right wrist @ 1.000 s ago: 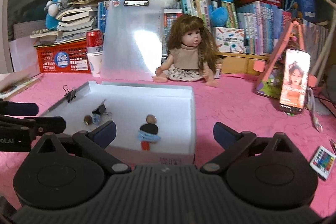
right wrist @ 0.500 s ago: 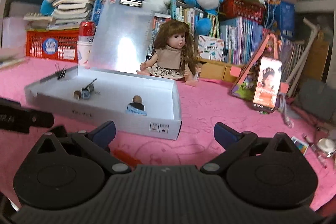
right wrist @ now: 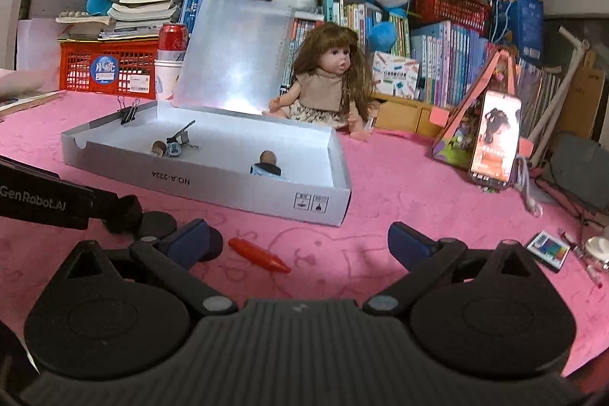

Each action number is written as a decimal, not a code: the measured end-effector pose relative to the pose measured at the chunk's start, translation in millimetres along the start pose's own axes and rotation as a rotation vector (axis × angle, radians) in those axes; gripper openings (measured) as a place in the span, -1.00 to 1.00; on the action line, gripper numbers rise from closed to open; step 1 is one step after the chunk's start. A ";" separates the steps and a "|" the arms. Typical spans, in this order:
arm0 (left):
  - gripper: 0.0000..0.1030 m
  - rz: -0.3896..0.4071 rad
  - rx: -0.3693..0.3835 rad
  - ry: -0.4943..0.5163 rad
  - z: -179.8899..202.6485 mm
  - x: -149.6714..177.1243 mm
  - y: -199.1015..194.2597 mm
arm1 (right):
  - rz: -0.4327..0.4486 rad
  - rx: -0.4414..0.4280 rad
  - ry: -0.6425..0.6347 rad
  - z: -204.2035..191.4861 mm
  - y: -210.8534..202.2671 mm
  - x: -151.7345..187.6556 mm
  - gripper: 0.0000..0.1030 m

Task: Organize rigid objects
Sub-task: 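Lift both tools out of the box back toward the remaining items, then move the left tool toward a black pad while the right tool approaches the orange stick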

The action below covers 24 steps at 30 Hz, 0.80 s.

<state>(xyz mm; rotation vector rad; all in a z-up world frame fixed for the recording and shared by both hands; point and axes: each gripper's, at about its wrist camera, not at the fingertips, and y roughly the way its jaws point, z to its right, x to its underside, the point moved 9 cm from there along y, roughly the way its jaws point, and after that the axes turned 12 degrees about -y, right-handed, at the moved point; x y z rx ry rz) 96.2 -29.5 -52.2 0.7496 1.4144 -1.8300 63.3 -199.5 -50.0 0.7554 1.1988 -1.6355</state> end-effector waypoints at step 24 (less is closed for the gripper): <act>0.26 0.029 -0.039 -0.001 -14.8 -3.1 -7.0 | -0.082 0.010 0.036 10.5 13.3 17.1 1.00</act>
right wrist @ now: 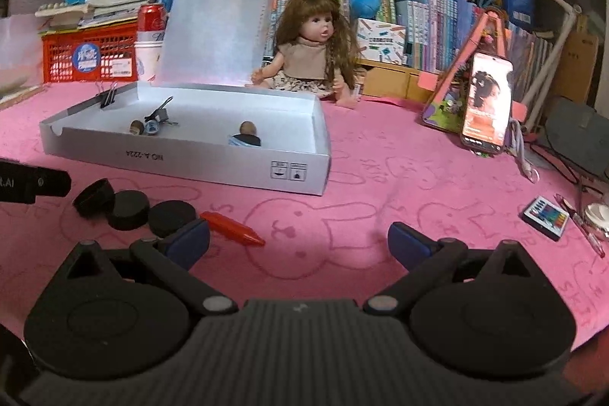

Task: Organize rigid objects
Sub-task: 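Move the left tool toward a black pad while the right tool approaches the orange stick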

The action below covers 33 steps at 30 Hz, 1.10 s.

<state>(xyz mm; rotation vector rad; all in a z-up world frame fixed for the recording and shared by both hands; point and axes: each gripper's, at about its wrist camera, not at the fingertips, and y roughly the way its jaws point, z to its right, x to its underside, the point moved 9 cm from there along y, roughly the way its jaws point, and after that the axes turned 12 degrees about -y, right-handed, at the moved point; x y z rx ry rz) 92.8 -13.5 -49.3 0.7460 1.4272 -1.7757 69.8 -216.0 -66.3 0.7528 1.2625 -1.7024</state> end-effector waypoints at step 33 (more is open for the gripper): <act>0.26 -0.003 -0.014 0.003 9.8 -1.1 11.5 | -0.021 0.060 0.022 2.2 8.4 0.2 1.00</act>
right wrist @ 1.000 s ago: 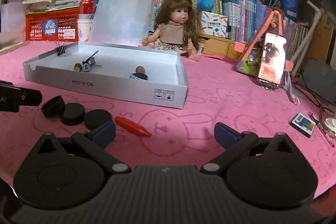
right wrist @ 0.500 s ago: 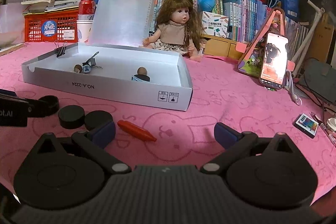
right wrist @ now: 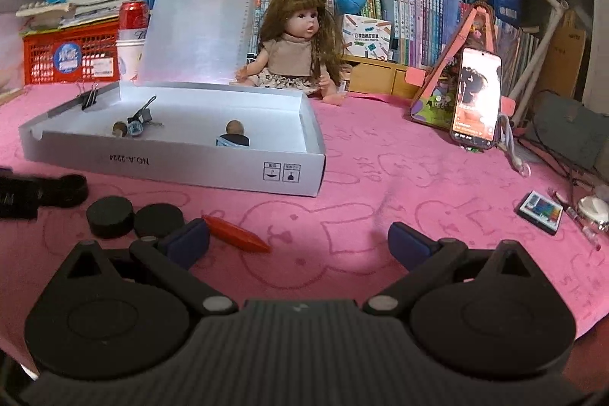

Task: Organize rigid objects
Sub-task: 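Move the left tool toward a black pad while the right tool approaches the orange stick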

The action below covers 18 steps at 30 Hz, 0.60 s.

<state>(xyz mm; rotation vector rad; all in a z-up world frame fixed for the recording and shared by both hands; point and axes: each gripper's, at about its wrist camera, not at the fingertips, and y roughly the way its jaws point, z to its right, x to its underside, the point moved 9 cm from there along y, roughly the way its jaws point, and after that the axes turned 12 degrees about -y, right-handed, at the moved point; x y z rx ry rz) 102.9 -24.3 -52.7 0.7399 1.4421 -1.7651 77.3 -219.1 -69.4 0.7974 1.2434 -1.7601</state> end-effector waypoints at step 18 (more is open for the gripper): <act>0.13 0.005 0.017 0.021 9.6 -0.6 8.2 | -0.010 0.004 0.159 18.0 -13.1 7.2 0.86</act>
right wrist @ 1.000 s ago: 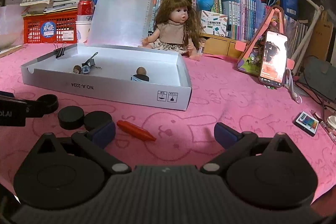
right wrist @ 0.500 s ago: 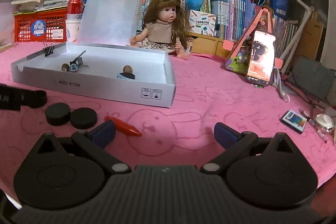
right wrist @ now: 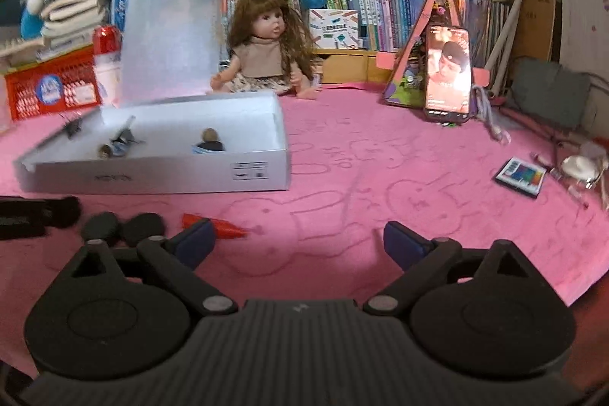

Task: Organize rigid objects
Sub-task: 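Move the left tool toward a black pad while the right tool approaches the orange stick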

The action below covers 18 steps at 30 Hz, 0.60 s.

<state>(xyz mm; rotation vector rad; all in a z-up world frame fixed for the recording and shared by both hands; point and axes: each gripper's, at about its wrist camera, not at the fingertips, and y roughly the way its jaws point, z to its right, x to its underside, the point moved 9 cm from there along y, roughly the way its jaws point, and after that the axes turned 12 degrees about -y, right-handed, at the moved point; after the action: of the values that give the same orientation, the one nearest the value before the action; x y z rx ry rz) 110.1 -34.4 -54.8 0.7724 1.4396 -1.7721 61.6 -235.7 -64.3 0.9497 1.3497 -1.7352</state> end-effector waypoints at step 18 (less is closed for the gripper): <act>-0.04 0.008 0.009 0.035 1.9 0.9 3.8 | 0.005 0.018 0.029 -34.3 10.1 -8.1 0.53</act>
<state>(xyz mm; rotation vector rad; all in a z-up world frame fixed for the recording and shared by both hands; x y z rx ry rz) 112.8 -36.9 -57.2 0.8163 1.4497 -1.7687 78.2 -203.1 -67.6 0.9907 1.3511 -1.7383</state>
